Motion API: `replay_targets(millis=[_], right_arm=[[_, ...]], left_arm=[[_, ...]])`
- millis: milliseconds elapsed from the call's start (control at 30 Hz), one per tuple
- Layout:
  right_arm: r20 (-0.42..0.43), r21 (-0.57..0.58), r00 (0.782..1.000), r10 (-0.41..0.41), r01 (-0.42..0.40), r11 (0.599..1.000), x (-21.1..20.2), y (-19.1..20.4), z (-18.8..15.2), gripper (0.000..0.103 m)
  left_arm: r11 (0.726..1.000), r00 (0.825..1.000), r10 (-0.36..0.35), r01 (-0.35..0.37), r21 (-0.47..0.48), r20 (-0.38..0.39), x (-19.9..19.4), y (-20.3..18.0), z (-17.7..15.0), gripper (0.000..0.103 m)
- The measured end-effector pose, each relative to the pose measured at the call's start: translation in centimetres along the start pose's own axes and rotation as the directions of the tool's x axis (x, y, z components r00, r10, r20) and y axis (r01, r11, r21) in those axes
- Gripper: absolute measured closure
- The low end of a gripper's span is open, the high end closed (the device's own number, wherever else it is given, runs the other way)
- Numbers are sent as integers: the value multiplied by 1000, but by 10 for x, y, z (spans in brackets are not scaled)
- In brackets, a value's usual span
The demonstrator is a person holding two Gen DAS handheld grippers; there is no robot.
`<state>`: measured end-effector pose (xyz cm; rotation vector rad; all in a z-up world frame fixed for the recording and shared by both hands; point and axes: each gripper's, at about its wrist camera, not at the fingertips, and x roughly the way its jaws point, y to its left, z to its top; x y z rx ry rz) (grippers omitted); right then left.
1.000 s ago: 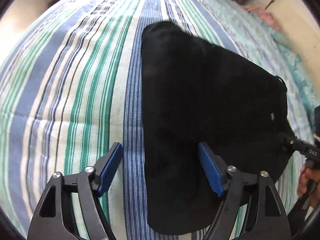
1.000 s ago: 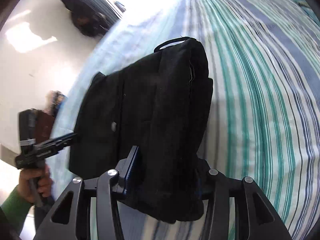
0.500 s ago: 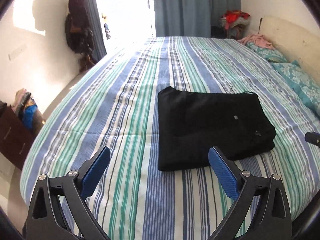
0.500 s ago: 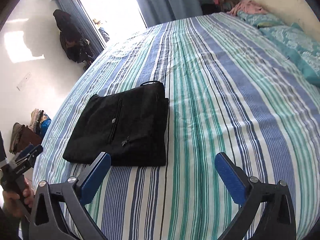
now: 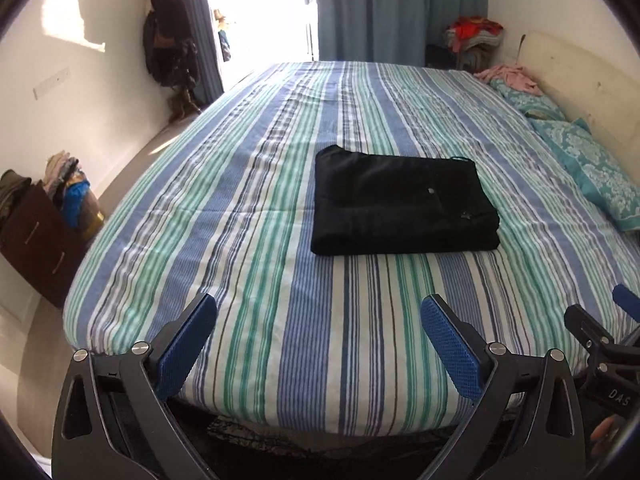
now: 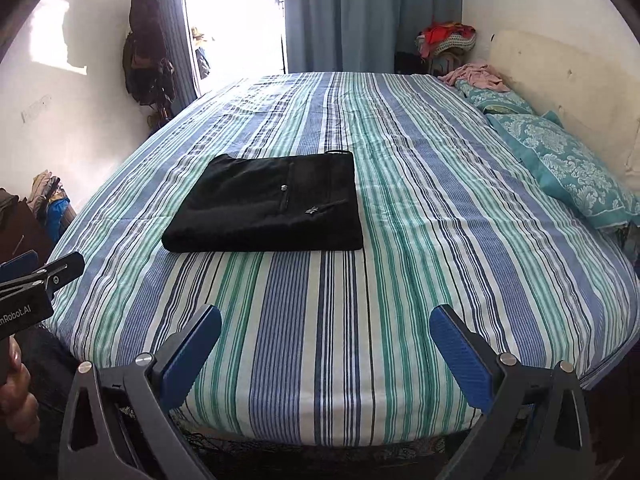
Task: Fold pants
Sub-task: 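Release the pants and pull both tools back from them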
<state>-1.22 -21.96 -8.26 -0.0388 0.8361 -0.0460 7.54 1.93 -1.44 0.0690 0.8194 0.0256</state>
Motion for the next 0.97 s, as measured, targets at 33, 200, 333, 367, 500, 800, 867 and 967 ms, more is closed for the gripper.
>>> replay_targets(millis=[33, 200, 333, 367, 500, 800, 867, 967], right_arm=[[7, 0, 1000, -1, 1, 1000, -5, 3, -1, 0], [30, 11, 1000, 3, -3, 1000, -20, 16, 2, 0], [46, -8, 999, -1, 2, 1000, -30, 27, 4, 0], [51, -16, 999, -3, 4, 1000, -32, 30, 4, 0], [53, -41, 999, -13, 16, 999, -34, 38, 4, 0], [41, -34, 999, -15, 17, 999, -29, 39, 1, 0], [40, -30, 999, -13, 14, 999, -29, 38, 1, 0], [40, -26, 999, -11, 12, 1000, -28, 37, 0, 0]], left_arm=[[1000, 1000, 9, -9, 6, 9, -4, 0, 0, 1], [1000, 1000, 3, -3, 1, 7, -13, 4, -1, 1], [1000, 1000, -2, 2, 2, -2, -14, 3, -1, 1], [1000, 1000, -3, 3, 2, -3, -14, 3, -1, 1], [1000, 1000, -7, 7, 8, -2, -12, 2, -2, 1], [999, 999, -32, 31, -14, -32, -5, 4, -5, 1], [1000, 999, -24, 23, -9, -22, -7, 3, -7, 1], [1000, 1000, 10, -10, 21, 8, -13, -2, -9, 1]])
